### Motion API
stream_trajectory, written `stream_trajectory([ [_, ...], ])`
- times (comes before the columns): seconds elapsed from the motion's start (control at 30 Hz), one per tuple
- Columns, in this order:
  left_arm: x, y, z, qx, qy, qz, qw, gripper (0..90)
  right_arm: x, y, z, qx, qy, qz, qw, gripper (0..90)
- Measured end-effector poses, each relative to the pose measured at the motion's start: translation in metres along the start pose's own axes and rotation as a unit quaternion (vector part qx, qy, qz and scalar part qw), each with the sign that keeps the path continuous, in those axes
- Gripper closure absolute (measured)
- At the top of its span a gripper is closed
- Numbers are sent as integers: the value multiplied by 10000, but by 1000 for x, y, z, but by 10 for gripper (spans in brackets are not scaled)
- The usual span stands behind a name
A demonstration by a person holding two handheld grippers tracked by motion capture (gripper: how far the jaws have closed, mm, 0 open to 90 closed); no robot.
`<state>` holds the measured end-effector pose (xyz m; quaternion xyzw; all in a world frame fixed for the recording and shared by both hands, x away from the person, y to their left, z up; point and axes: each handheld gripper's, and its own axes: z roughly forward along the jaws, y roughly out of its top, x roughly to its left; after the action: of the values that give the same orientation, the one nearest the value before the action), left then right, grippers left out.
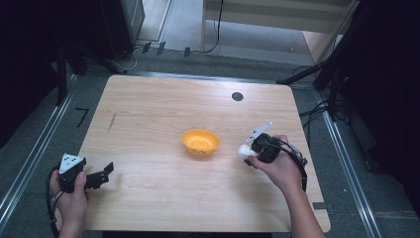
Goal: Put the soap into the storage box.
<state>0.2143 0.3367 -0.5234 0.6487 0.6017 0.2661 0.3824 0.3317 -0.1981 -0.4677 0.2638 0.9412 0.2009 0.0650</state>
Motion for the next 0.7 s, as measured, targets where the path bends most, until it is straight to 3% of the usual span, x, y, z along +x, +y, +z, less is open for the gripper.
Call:
stream_trajectory([
  [0.27,0,0,0,-3,6,9,10000,0,1,17,1,-39,158,-279,9995,511],
  [0.7,0,0,0,12,20,18,10000,0,6,47,1,-7,192,-683,9975,511],
])
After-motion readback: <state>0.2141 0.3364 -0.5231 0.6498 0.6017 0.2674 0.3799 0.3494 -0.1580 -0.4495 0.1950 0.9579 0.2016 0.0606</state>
